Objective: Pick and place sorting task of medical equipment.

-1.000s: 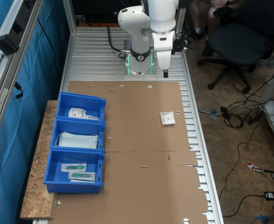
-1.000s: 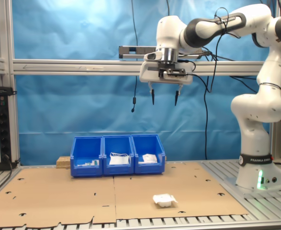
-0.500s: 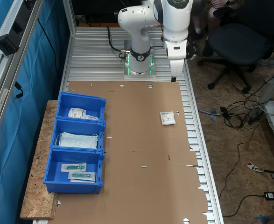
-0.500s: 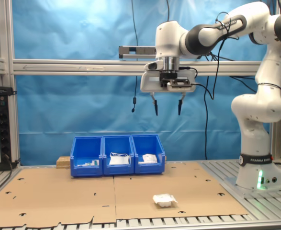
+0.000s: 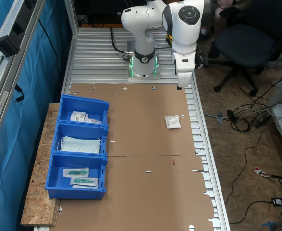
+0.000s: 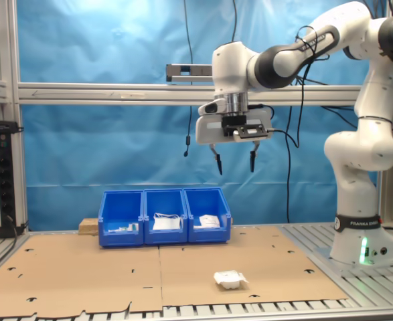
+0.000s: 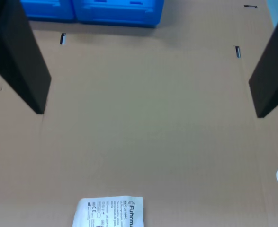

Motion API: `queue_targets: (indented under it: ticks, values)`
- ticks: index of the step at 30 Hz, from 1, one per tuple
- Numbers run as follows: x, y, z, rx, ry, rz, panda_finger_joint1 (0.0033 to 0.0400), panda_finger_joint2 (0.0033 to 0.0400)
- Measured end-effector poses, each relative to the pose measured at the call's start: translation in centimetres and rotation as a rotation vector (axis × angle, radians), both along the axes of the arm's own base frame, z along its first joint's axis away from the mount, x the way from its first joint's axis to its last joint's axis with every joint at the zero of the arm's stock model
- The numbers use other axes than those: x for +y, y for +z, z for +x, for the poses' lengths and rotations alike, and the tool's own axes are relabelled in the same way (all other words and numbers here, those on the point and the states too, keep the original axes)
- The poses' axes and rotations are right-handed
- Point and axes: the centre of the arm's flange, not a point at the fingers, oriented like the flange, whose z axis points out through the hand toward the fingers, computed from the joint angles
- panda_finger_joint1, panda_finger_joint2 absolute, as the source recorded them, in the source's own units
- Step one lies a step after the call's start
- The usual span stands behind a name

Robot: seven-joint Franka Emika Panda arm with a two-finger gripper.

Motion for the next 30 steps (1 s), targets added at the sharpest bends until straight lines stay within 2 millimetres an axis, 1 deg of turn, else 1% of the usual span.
queue_targets:
  ticks: [9, 30]
  values:
    - [0.7, -2.2, 0.8, 0.020, 0.011, -0.011, 0.0400, 0.0400]
    - [2.4, -9.0, 3.3, 0.031, 0.028, -0.012, 0.0400, 0.0400]
